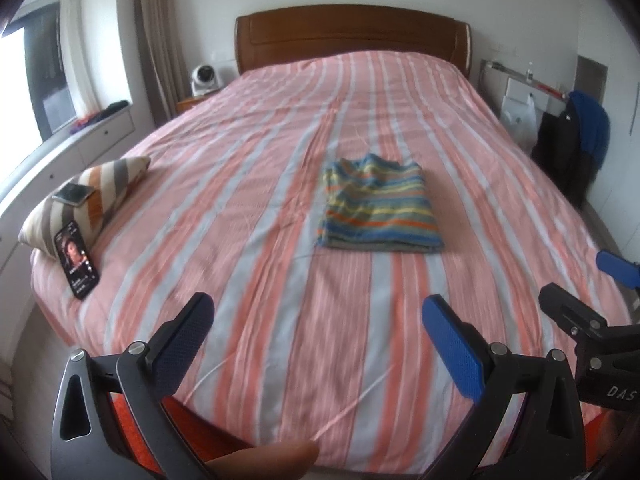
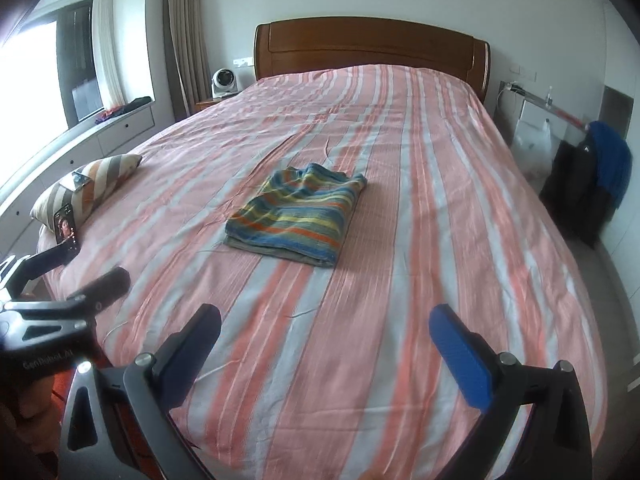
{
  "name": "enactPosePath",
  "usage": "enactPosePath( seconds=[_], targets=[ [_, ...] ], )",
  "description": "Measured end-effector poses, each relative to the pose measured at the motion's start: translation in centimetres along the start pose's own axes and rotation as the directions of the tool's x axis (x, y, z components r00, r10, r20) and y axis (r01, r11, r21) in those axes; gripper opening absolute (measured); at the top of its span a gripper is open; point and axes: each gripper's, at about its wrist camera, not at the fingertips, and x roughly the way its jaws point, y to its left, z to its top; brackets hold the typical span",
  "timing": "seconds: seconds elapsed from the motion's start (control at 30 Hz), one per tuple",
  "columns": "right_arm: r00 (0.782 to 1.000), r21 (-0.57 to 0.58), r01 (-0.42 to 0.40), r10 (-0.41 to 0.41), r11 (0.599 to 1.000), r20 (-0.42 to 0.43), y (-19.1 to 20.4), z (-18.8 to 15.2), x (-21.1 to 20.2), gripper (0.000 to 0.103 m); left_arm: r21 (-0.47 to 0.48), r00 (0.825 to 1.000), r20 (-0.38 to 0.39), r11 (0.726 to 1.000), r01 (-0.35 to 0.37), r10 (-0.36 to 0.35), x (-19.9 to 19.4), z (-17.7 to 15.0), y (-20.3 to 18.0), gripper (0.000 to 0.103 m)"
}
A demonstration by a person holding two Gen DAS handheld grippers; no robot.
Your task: Fold small clothes
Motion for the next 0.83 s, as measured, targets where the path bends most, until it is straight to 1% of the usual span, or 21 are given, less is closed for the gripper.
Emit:
enactPosePath(
  seconds=[0.07, 0.13, 0.4, 0.57, 0.67, 0.73, 0.83],
  targets=[
    [1.000, -0.016, 0.010, -0.010, 1.000, 0.005, 0.24, 0.11, -0.09, 0.102, 0.020, 0.999, 0.017, 0.999, -0.033, 0.033, -0.26, -0.09, -0.36, 0.103],
    [1.000, -0.024, 0.015, -0.015, 1.000, 0.006, 0.48, 0.17, -0.17, 0.102, 0.026, 0.999, 0.015, 0.999, -0.045, 0.044, -0.26, -0.10, -0.52, 0.103],
    [1.000, -0.037, 0.026, -0.026, 0.999, -0.009, 0.81, 0.02, 0.34, 0.102, 0.013, 0.999, 0.005, 0.999, -0.049, 0.049, -0.06, -0.20, -0.36, 0.103],
    [0.999, -0.026, 0.038, -0.038, 0.999, -0.003, 0.59, 0.13, 0.22, 0.102, 0.014, 0.999, 0.007, 0.999, -0.048, 0.048, -0.07, -0.23, -0.35, 0.103],
    [0.999, -0.013, 0.036, -0.036, 0.999, 0.004, 0.40, 0.20, 0.02, 0.102, 0.006, 1.000, 0.006, 1.000, -0.028, 0.028, -0.11, -0.21, -0.27, 0.103],
    [0.999, -0.010, 0.034, -0.034, 0.999, 0.004, 0.33, 0.21, 0.00, 0.102, 0.000, 1.000, 0.020, 1.000, -0.019, 0.019, -0.32, -0.19, -0.27, 0.103],
    [1.000, -0.008, 0.030, -0.030, 1.000, 0.002, 0.25, 0.26, -0.03, 0.102, 0.017, 0.998, 0.047, 0.999, -0.039, 0.038, -0.68, -0.09, -0.45, 0.103]
  ],
)
